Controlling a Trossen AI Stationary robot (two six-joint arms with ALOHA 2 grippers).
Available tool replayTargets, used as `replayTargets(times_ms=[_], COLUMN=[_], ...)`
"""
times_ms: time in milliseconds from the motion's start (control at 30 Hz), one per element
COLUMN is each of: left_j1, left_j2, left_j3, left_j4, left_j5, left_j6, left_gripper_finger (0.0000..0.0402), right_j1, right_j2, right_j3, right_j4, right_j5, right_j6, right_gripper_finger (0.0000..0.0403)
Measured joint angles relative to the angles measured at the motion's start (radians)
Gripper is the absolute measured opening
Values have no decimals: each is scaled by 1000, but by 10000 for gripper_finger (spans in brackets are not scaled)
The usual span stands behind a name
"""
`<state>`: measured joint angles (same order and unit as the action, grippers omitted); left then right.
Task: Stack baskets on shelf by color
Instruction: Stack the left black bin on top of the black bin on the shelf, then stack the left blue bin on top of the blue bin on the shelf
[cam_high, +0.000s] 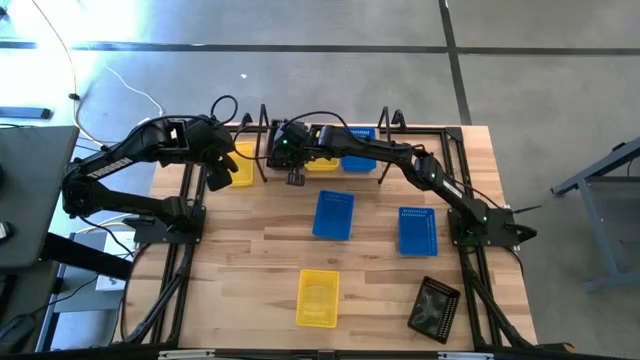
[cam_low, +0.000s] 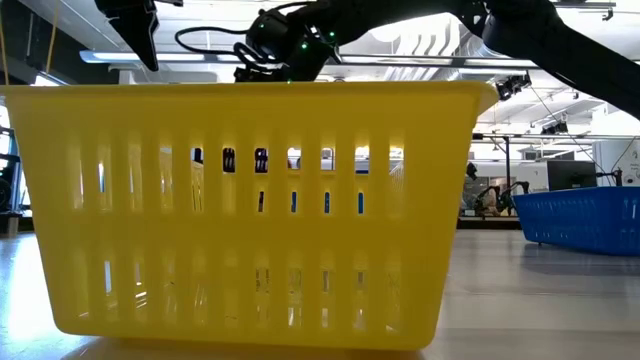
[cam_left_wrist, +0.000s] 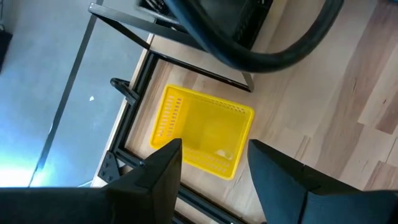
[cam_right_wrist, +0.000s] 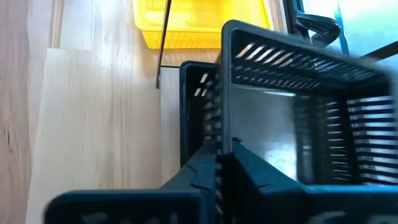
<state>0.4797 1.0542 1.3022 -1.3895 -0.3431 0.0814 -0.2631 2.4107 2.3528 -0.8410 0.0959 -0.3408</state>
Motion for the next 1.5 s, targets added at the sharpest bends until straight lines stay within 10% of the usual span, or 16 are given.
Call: replayTargets(times_ms=[333,1500], left_j1=[0,-3], left_j2=[0,-132], left_j3=[0,-213], left_j4=[0,52], left_j5=[-4,189], left_j6=[0,38], left_gripper_finger=[172,172], right_j1=[13,394], right_j2=[-3,-105], right_j3=[2,3], right_j4=[-2,-565], right_j5=[8,189], right_j6=[49,779], right_gripper_finger=[106,108])
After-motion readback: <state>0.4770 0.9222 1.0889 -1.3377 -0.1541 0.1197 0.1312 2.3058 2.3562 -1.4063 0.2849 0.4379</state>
